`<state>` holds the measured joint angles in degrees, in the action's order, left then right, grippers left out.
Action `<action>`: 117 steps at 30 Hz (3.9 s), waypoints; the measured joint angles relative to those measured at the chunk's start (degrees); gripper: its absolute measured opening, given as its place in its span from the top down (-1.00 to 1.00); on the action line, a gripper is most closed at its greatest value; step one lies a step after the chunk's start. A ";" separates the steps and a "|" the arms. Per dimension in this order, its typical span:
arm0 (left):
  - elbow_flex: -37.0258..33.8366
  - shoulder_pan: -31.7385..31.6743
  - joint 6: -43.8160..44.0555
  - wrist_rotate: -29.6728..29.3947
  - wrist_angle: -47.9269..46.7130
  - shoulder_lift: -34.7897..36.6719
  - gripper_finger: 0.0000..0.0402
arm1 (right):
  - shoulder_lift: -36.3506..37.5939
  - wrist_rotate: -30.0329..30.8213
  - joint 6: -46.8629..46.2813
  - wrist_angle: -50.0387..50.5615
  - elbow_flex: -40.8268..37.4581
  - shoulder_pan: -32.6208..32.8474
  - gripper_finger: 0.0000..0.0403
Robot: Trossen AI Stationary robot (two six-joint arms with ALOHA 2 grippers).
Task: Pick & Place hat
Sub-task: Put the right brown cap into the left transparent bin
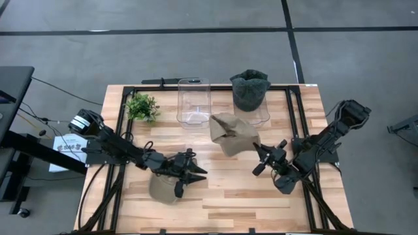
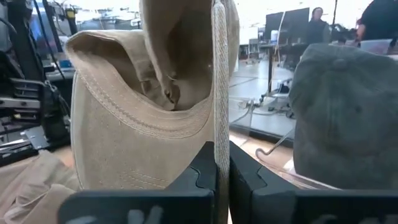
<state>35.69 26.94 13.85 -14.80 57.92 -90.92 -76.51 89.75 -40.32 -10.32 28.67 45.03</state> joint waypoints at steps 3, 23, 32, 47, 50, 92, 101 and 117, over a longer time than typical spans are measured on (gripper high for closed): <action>1.10 -1.03 0.04 -0.05 0.05 -1.75 0.53 | 0.00 0.23 2.88 -2.61 0.00 0.98 0.99; 16.49 -4.12 -7.49 -5.83 6.88 -21.85 0.53 | 0.00 0.32 19.26 -7.81 4.59 -0.20 0.99; 17.63 -4.17 -6.38 -6.30 8.49 -24.43 0.53 | 0.02 0.27 19.37 -8.16 4.59 1.10 0.99; 17.61 -3.71 -8.65 -6.21 7.96 -24.37 0.53 | 0.02 0.25 17.89 -8.23 4.59 1.86 0.99; 17.59 -3.63 -13.20 -6.41 6.40 -24.23 0.53 | 0.02 0.25 17.89 -8.24 4.59 2.48 0.99; 6.47 -10.79 4.73 -15.90 1.09 -8.50 0.53 | -12.30 -0.90 34.12 -22.96 14.42 -9.70 0.98; 6.18 -10.86 4.41 -15.38 1.64 -8.37 0.53 | -19.20 -0.39 36.37 -22.72 20.22 -7.20 0.98; 6.09 -9.68 2.60 -15.24 1.06 -8.37 0.53 | -15.10 -0.48 46.55 -19.19 22.10 -8.69 0.99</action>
<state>41.78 17.26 16.46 -30.04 58.98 -99.29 -91.61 89.27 6.23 -29.51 50.76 36.34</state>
